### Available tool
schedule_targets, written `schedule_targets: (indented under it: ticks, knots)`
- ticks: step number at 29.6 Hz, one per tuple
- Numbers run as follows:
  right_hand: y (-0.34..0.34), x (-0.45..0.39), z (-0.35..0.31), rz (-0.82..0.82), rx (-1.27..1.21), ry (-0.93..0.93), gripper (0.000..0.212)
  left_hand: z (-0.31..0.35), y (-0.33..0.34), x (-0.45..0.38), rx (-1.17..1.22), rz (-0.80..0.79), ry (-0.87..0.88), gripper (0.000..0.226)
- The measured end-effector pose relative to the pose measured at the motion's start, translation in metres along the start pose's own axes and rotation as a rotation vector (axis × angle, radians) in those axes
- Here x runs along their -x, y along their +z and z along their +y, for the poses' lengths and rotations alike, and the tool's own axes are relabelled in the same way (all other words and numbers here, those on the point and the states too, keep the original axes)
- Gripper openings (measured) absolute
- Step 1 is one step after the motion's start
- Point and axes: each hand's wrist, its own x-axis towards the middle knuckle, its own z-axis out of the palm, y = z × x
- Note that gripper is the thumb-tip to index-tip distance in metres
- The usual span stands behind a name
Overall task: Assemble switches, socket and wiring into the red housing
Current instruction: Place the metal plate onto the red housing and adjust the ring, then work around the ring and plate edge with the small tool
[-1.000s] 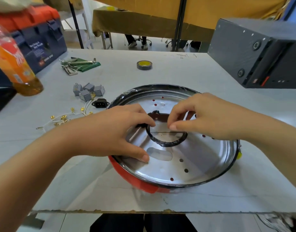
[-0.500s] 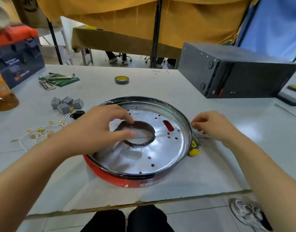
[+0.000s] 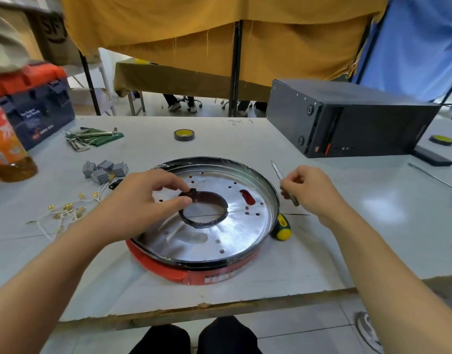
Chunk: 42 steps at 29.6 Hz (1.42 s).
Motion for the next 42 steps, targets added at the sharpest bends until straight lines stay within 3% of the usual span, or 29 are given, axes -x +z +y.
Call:
schedule_targets:
  ticks: [2, 4, 8, 12, 17, 23, 30, 42]
  knots:
    - [-0.002, 0.006, -0.017, -0.046, -0.241, -0.068, 0.005, -0.001, -0.001, 0.002, 0.064, 0.038, 0.014, 0.015]
    - [0.001, 0.012, -0.034, -0.096, -0.283, -0.171, 0.009, -0.005, -0.003, 0.004, 0.168, 0.095, 0.017, 0.012]
    - [0.012, 0.022, -0.062, -0.044, 0.039, -0.475, 0.015, -0.025, -0.019, 0.010, 0.393, 0.231, -0.087, 0.014]
    - [0.028, 0.026, -0.080, -0.285, 0.171, -0.555, 0.013, -0.050, -0.038, 0.020, 0.408, 0.265, -0.174, 0.017]
    - [0.056, 0.034, -0.090, -0.544, 0.385, -0.623, 0.020, -0.083, -0.054, 0.038, 0.164, 0.187, -0.339, 0.015]
    - [0.074, 0.036, -0.090, -0.726, 0.595, -0.557, 0.035, -0.102, -0.046, 0.041, -0.118, 0.043, -0.399, 0.014]
    - [0.072, 0.036, -0.082, -0.677, 0.560, -0.500, 0.051, -0.105, -0.033, 0.026, -0.168, 0.029, -0.390, 0.013]
    - [0.071, 0.038, -0.082, -0.675, 0.562, -0.464, 0.047, -0.107, -0.025, 0.026, -0.227, 0.045, -0.365, 0.008]
